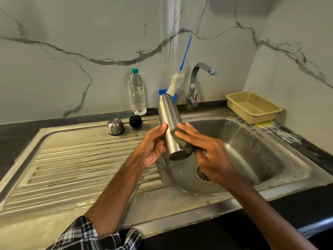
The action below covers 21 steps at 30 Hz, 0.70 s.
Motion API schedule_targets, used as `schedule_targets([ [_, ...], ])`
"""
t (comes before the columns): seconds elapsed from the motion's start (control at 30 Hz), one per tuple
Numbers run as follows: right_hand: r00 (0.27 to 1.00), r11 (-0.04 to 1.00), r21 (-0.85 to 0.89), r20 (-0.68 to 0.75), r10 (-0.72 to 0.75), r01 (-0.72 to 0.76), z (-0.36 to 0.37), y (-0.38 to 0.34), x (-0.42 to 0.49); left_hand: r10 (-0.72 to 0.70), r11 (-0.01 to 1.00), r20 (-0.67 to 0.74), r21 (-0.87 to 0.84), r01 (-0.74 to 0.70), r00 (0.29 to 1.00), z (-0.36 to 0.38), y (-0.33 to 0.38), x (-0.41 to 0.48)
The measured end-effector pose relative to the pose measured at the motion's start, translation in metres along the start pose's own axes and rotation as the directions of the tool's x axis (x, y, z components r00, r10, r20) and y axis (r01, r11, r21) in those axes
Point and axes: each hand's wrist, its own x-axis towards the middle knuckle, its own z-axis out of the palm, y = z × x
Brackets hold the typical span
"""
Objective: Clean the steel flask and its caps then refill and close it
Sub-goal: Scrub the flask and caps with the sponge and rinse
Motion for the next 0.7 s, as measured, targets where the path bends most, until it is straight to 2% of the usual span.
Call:
schedule_targets([
  [0.07,0.995,0.996,-0.005,0.033,-0.090,0.090,0.001,-0.004,-0.019,0.001,1.000,-0.019,-0.017,-0.002,1.000,-0.003,0.001,0.001],
  [0.2,0.992,0.992,0.039,0.050,-0.120,0.118,-0.007,-0.003,-0.027,-0.033,0.998,-0.019,-0.050,0.032,0.999,0.001,0.000,-0.002],
  [0.3,0.998,0.998,0.026,0.031,-0.055,0.054,-0.009,0.007,-0.003,-0.071,0.994,0.033,-0.082,0.073,0.997,0.008,-0.005,-0.004],
  [0.5,0.993,0.994,-0.018,-0.040,0.111,-0.111,-0.020,0.031,0.049,-0.123,0.992,0.047,0.026,0.122,0.991,0.024,-0.014,-0.007],
  [0.7,0.996,0.996,0.018,0.035,0.083,-0.084,-0.017,0.020,0.020,-0.063,0.998,-0.023,0.031,0.063,0.998,0.014,-0.008,-0.003],
])
